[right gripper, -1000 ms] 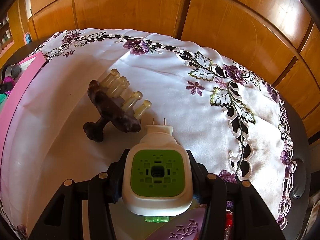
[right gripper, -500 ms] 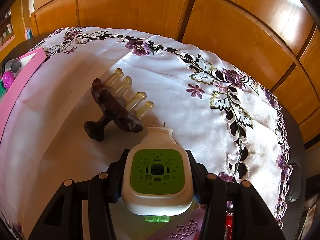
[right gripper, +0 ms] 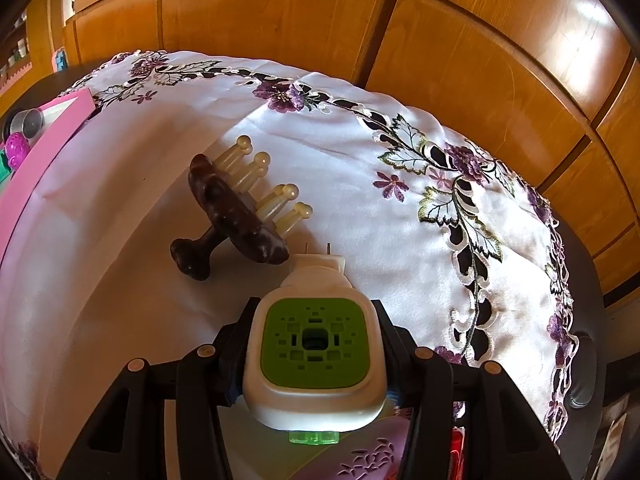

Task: Organize rigid objects
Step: 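Carry the magenta dome into the tray and release it from the left gripper, then carry the white-green plug into the pink tray and open the right gripper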

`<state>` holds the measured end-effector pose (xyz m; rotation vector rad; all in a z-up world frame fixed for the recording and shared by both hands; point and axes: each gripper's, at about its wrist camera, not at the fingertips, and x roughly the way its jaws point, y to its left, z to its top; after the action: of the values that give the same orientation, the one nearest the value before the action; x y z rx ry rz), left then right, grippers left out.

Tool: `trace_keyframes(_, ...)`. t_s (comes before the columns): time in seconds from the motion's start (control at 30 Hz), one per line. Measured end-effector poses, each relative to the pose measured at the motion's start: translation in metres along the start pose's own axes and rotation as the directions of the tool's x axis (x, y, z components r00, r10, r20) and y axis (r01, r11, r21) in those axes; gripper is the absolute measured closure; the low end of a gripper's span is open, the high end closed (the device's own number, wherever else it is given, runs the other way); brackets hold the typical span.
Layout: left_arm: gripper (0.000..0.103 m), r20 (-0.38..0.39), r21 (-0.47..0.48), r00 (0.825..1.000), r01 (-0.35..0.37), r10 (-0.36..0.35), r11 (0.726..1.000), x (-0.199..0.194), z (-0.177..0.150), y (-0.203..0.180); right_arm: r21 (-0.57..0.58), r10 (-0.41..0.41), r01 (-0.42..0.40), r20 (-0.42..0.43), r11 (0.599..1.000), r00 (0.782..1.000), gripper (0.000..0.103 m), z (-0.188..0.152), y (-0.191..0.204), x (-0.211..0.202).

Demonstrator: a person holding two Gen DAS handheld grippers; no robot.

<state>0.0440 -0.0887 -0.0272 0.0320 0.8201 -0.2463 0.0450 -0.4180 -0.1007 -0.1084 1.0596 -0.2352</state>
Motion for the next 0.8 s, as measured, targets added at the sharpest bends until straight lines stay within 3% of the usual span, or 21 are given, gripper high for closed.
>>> trace_keyframes(0.3, 0.042, 0.004, -0.030, 1.000, 0.001, -0.001, 1.000, -0.005, 0.000, 0.009, 0.007, -0.018, 0.018, 0.007, 1.000, 1.000, 0.051, -0.001, 0.001, -0.001)
trace_keyframes(0.53, 0.041, 0.042, -0.043, 0.999, 0.000, 0.002, 0.999, -0.019, 0.002, 0.021, 0.023, -0.046, 0.047, -0.048, 0.999, 0.998, 0.051, 0.000, 0.003, -0.016)
trace_keyframes(0.63, 0.041, 0.039, -0.063, 0.999, 0.004, -0.002, 0.998, -0.020, 0.000, 0.029, 0.060, -0.043, 0.044, -0.015, 0.997, 0.999, 0.051, -0.003, 0.002, -0.038)
trace_keyframes(0.8, 0.039, 0.034, -0.098, 0.999, 0.001, 0.003, 0.995, -0.019, -0.002, 0.042, 0.077, 0.041, -0.048, 0.084, 0.996, 0.996, 0.051, 0.003, 0.015, -0.083)
